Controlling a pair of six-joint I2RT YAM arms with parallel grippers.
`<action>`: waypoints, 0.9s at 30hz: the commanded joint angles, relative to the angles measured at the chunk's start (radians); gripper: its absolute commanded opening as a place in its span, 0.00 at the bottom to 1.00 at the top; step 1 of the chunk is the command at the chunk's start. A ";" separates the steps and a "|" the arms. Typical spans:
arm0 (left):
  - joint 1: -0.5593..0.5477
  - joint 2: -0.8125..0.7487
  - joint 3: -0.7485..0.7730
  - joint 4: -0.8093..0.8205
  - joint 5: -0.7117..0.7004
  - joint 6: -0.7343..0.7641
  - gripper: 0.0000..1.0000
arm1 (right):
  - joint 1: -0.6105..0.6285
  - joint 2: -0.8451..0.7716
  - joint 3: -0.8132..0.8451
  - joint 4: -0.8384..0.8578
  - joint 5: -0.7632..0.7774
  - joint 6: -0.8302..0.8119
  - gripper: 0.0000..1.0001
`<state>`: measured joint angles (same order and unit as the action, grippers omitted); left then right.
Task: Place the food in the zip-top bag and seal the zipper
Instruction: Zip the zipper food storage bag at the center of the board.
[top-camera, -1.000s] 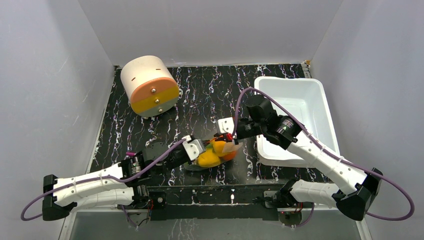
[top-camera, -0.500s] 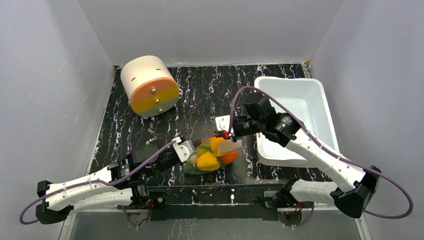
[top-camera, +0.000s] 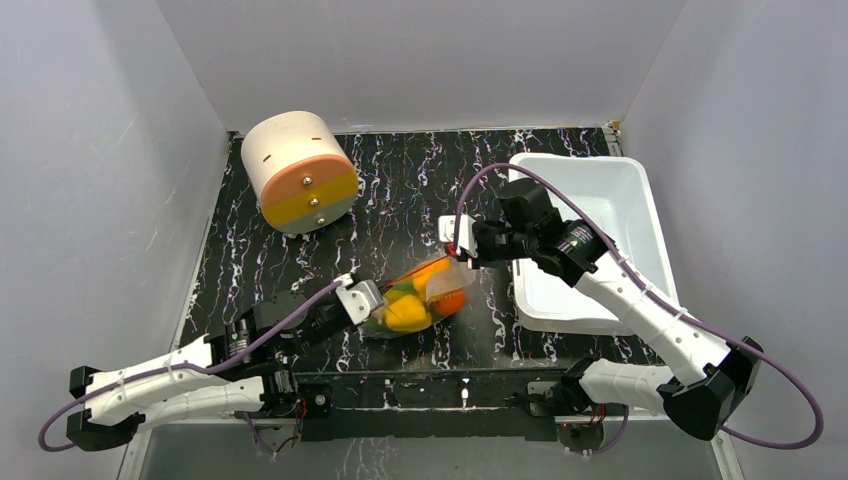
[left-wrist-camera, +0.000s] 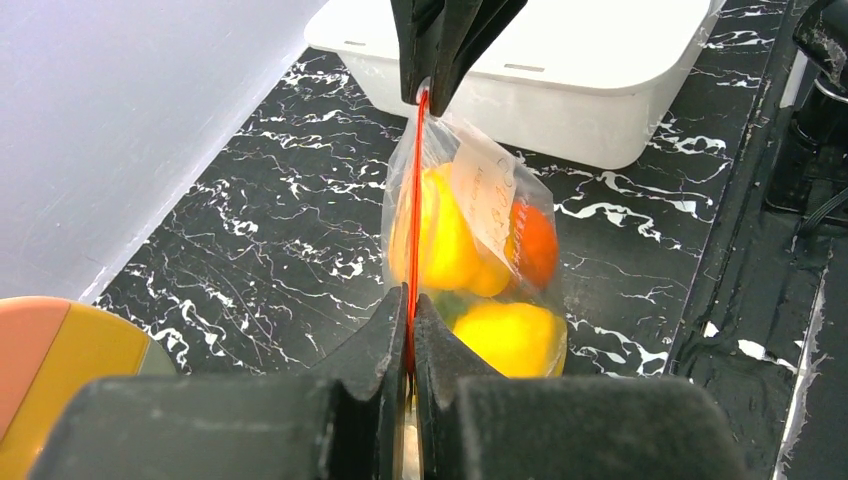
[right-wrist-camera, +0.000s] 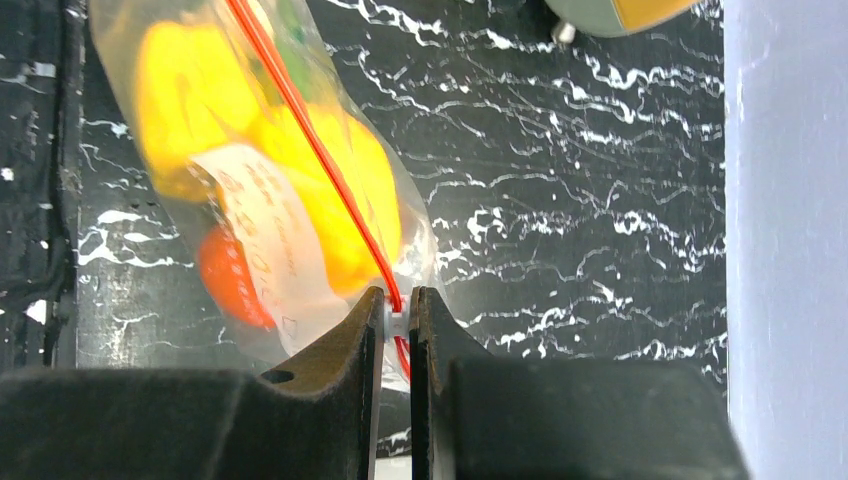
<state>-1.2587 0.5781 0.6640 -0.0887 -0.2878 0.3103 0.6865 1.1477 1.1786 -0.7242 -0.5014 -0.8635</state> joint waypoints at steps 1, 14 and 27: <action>-0.001 -0.050 0.061 0.007 -0.031 -0.008 0.00 | -0.056 -0.015 0.055 -0.040 0.194 0.006 0.00; -0.002 -0.092 0.047 -0.008 -0.070 -0.040 0.00 | -0.178 -0.051 0.057 -0.047 0.334 0.021 0.00; -0.002 -0.044 0.077 -0.097 -0.072 -0.086 0.00 | -0.269 -0.158 -0.002 -0.060 0.240 0.254 0.00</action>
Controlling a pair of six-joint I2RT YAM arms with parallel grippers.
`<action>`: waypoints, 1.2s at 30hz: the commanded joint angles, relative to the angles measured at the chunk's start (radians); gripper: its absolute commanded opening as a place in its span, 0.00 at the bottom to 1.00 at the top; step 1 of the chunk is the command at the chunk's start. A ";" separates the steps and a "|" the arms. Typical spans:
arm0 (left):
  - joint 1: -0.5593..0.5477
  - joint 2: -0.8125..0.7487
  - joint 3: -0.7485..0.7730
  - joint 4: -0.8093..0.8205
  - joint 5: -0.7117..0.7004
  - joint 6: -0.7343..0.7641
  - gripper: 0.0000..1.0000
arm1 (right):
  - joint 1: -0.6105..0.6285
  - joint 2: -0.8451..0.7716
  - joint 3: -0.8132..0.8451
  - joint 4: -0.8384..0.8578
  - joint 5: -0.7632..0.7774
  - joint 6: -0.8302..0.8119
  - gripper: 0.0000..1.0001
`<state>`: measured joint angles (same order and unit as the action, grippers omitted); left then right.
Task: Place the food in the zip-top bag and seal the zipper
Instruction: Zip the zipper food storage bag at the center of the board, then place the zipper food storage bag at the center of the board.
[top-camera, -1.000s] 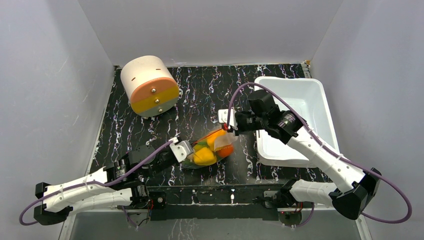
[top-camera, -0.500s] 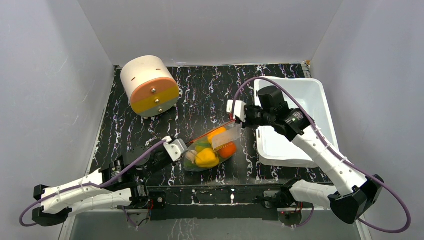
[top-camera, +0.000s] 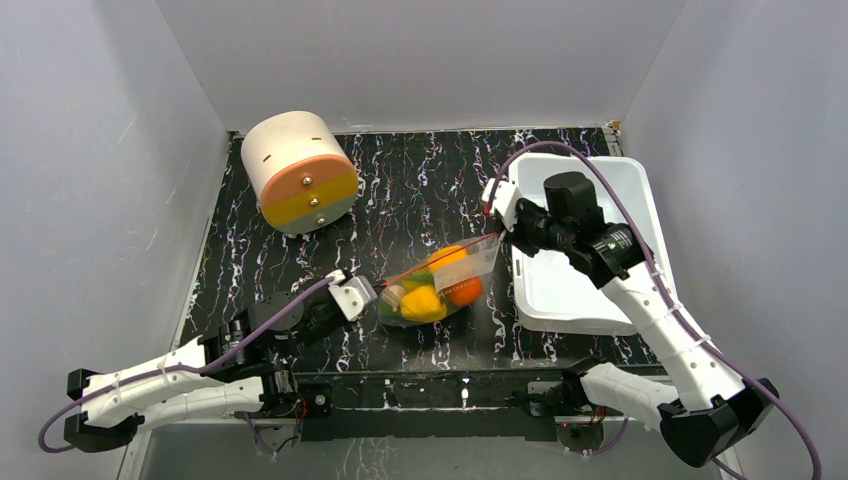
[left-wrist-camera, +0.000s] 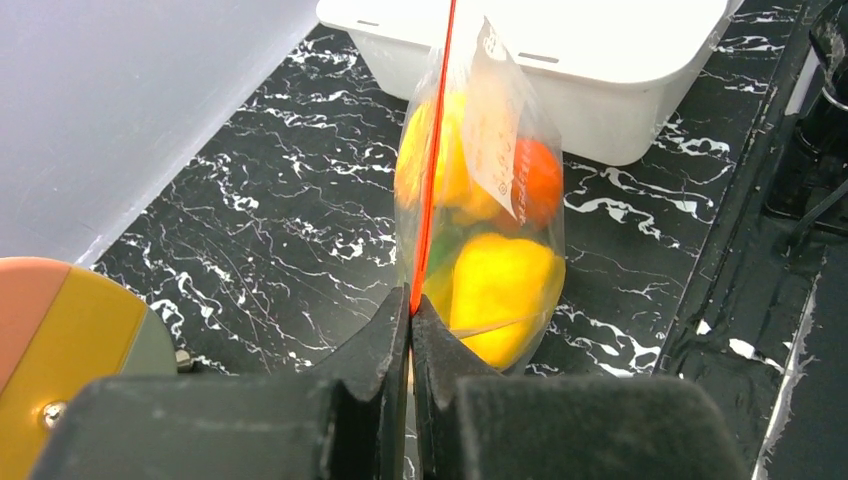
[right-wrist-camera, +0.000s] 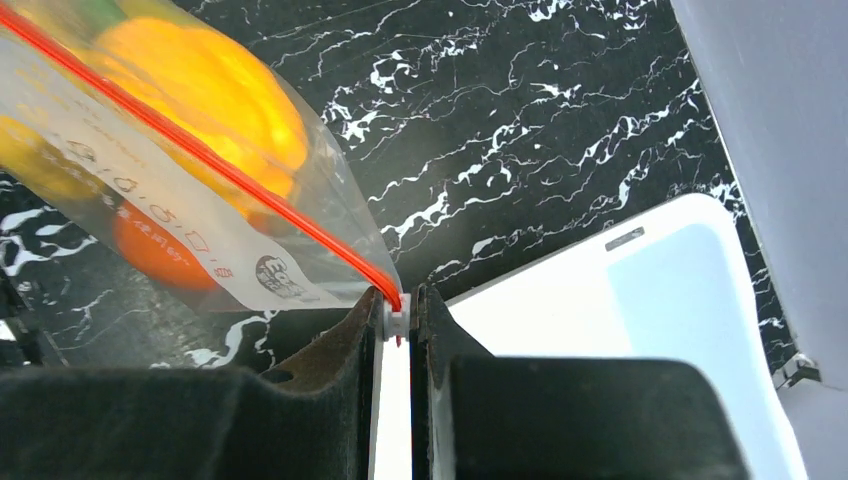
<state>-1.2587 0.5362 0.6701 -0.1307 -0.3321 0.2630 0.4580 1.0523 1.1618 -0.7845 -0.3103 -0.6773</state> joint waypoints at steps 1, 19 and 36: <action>-0.001 0.006 0.077 -0.073 -0.017 -0.054 0.00 | -0.041 -0.075 0.029 -0.025 -0.007 0.086 0.00; -0.002 0.127 0.197 -0.072 -0.060 -0.134 0.53 | -0.041 0.000 -0.108 0.327 -0.220 0.269 0.00; -0.002 0.114 0.215 -0.111 -0.113 -0.206 0.84 | -0.042 0.464 0.076 0.565 -0.012 0.415 0.00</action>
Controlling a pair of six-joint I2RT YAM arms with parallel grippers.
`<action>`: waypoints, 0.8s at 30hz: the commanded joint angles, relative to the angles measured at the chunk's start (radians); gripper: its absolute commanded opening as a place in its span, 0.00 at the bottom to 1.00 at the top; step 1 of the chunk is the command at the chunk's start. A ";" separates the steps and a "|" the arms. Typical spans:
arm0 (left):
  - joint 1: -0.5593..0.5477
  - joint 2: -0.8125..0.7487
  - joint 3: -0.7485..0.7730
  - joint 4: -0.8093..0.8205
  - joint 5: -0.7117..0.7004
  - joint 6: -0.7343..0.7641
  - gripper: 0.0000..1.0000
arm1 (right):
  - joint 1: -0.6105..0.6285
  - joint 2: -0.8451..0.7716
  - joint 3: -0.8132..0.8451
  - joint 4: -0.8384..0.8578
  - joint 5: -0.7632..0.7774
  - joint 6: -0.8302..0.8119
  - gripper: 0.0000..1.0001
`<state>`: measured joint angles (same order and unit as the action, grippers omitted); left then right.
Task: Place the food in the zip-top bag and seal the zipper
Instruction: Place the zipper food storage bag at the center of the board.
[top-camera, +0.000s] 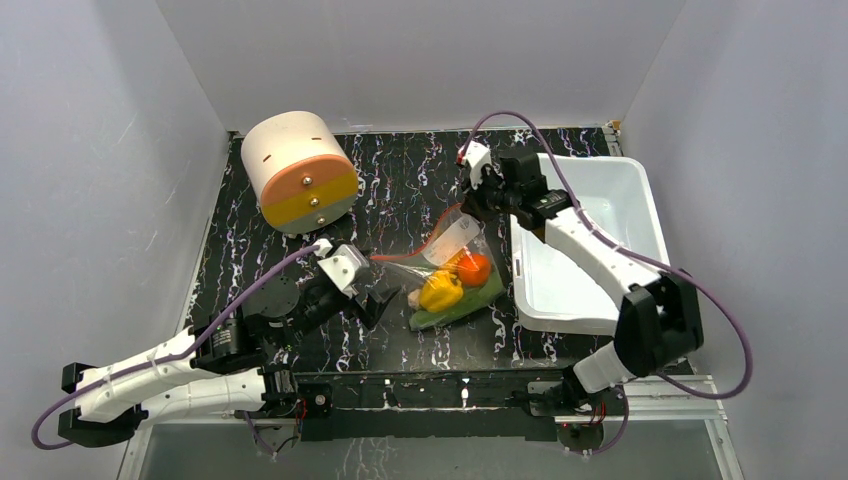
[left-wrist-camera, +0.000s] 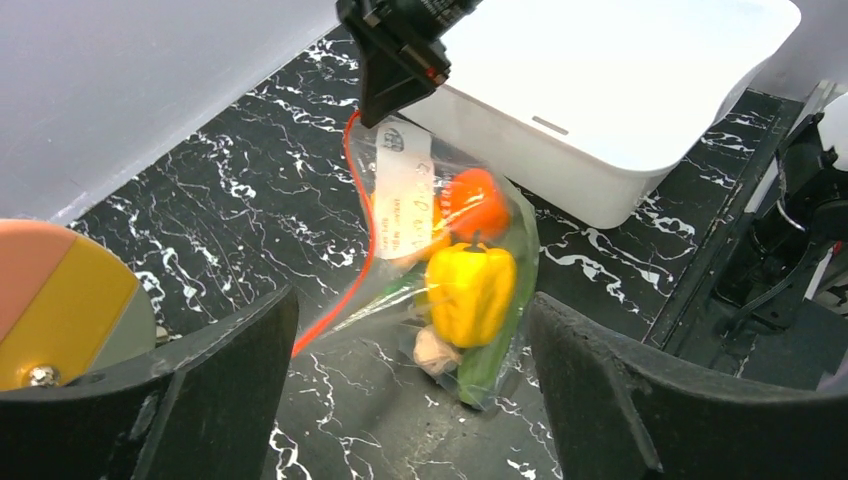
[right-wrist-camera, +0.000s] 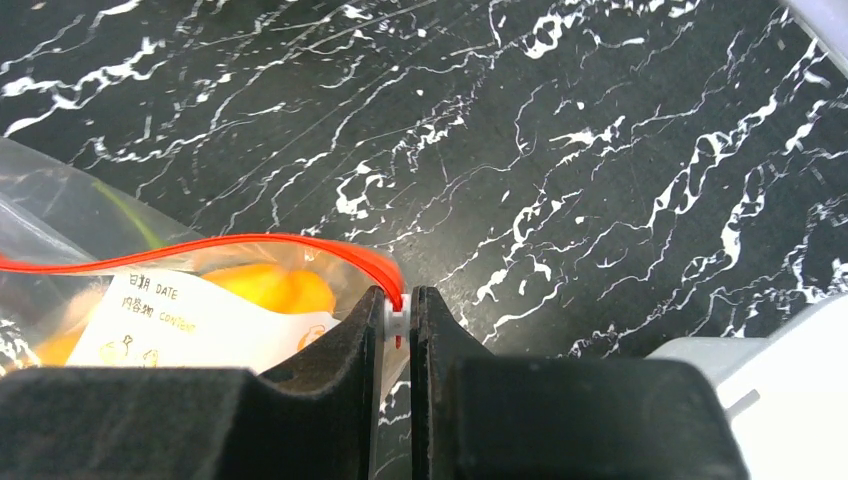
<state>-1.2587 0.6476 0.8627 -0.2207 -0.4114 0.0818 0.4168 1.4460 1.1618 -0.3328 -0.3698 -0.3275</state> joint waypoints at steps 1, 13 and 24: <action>-0.002 0.006 0.025 -0.029 -0.039 -0.032 0.87 | -0.001 0.093 0.085 0.123 0.051 0.081 0.00; -0.001 -0.008 0.054 -0.123 -0.203 -0.171 0.98 | -0.003 0.287 0.323 0.032 0.145 0.248 0.18; -0.002 0.018 0.090 -0.193 -0.319 -0.304 0.98 | -0.003 0.098 0.269 -0.070 0.132 0.369 0.92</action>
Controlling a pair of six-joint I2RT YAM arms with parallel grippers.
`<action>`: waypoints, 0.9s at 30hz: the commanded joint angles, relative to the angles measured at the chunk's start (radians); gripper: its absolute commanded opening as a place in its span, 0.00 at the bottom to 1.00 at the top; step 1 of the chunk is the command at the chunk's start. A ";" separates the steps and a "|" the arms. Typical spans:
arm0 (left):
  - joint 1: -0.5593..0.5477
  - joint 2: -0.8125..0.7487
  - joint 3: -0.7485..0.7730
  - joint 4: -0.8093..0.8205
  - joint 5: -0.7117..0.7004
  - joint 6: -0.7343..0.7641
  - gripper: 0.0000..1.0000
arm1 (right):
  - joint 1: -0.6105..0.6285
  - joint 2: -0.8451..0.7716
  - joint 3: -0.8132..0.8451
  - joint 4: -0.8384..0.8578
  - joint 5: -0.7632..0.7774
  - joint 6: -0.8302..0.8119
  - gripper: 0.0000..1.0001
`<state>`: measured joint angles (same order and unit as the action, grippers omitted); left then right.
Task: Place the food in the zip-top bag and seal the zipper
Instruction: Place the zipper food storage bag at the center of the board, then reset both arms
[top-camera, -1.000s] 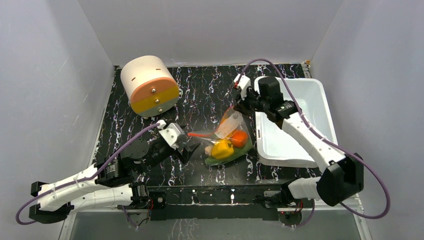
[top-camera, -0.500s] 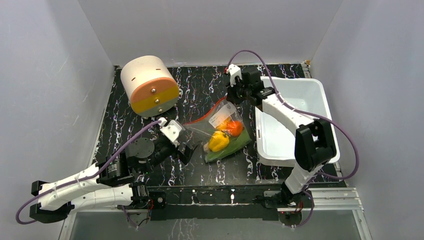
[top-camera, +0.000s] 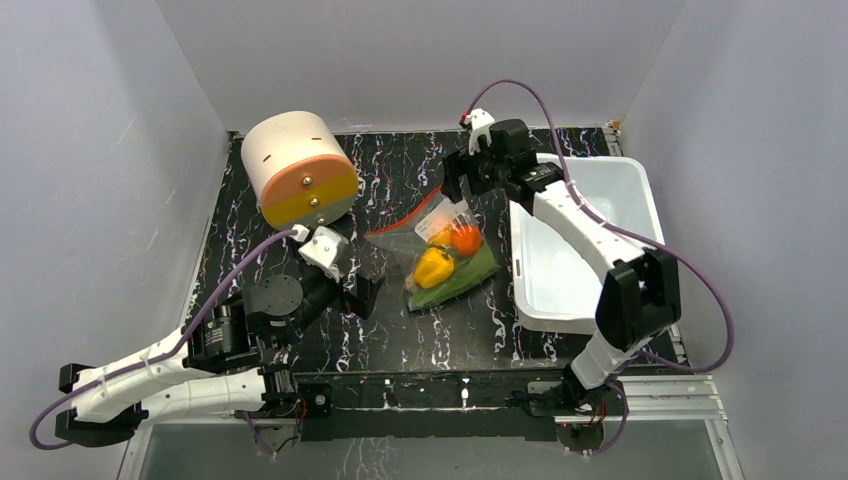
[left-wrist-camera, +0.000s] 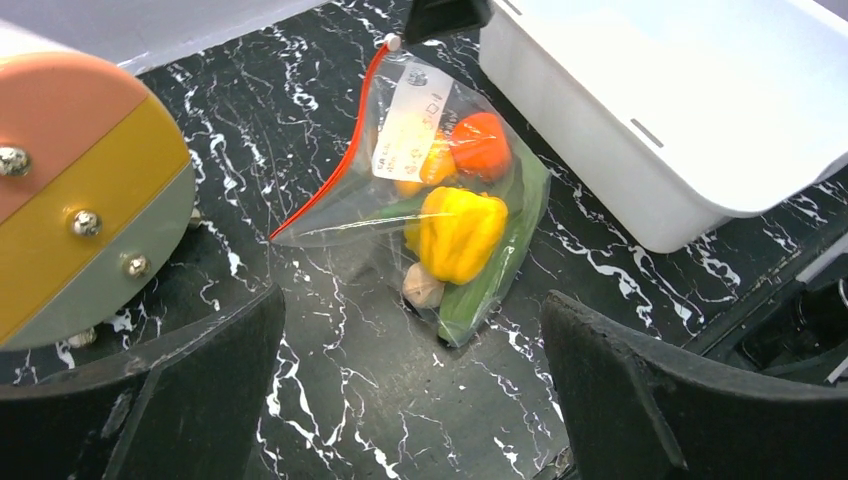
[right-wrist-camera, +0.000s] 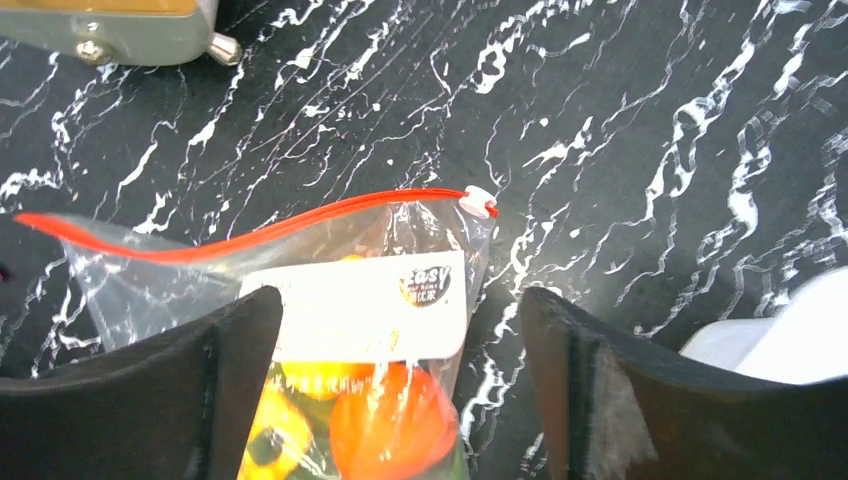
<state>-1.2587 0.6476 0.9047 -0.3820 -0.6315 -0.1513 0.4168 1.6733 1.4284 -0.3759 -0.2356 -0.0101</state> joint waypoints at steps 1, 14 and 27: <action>-0.002 0.028 0.057 -0.040 -0.122 -0.087 0.98 | -0.003 -0.151 -0.008 -0.041 -0.004 0.064 0.97; -0.002 0.166 0.180 -0.136 -0.279 -0.239 0.98 | -0.003 -0.512 -0.198 -0.164 0.043 0.308 0.98; -0.002 0.121 0.199 -0.093 -0.304 -0.258 0.98 | -0.003 -0.854 -0.271 -0.263 0.105 0.420 0.98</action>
<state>-1.2587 0.7998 1.0679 -0.4934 -0.8883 -0.3870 0.4168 0.8673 1.1606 -0.6239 -0.1665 0.3668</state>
